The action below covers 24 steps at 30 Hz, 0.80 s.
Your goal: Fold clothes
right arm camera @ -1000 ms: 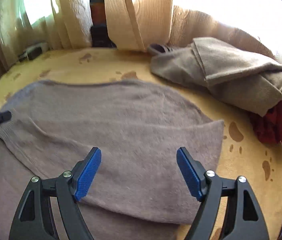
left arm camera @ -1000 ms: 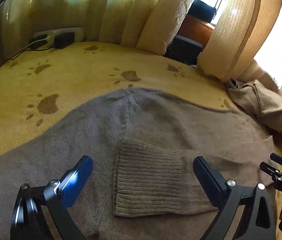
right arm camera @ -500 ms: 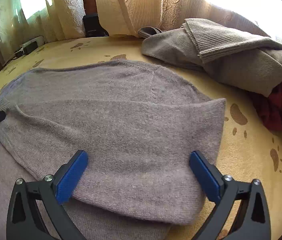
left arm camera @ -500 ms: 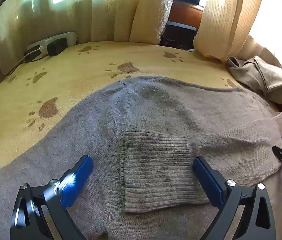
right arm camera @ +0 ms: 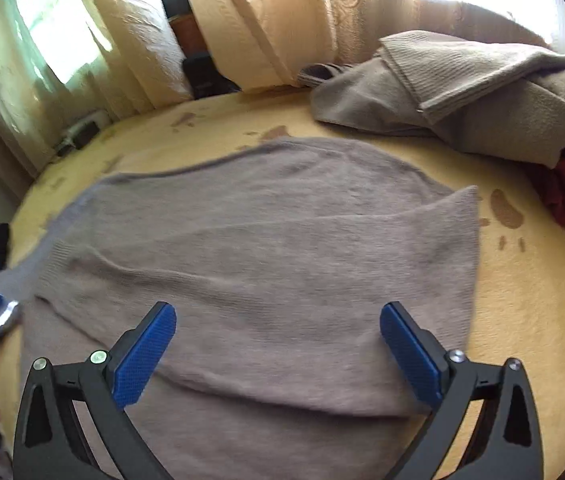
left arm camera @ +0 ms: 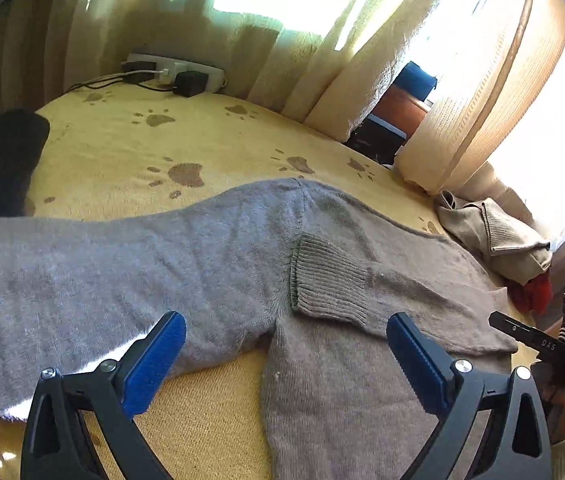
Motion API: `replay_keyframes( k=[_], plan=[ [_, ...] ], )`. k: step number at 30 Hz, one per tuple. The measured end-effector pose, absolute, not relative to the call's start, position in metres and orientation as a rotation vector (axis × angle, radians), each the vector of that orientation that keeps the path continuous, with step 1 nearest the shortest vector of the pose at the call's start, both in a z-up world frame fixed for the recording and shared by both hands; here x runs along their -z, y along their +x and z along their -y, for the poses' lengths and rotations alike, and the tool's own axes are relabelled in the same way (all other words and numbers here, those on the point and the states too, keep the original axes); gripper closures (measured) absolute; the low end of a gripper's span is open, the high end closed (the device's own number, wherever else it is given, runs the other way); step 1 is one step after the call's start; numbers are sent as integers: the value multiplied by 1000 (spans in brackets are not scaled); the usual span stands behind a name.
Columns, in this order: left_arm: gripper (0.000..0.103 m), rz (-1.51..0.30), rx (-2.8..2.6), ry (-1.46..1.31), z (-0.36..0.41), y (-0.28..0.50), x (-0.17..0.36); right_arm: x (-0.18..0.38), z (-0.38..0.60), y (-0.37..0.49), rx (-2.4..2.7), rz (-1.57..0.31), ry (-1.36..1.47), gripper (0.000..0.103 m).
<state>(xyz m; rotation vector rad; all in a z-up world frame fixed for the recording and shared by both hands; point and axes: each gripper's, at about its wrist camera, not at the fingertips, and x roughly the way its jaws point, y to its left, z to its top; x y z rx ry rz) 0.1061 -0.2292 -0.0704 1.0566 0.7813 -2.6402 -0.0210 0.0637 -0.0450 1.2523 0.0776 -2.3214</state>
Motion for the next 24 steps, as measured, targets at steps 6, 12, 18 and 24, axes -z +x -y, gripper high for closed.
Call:
replay_keyframes(
  k=[6,12,18,24],
  plan=[
    [1,-910,2598,973,244,144,76,61,-7,9,2266,-389,1138,0],
    [1,-1153,2397,754,299,236,84,69,-5,12,2249,-393,1141,0],
    [1,-1500,2146,367,354,356,85,69,-7,10,2249,-399,1139,0],
    [1,-1620,1931,122,389,424,95,70,-5,7,2250,-400,1138,0]
  ],
)
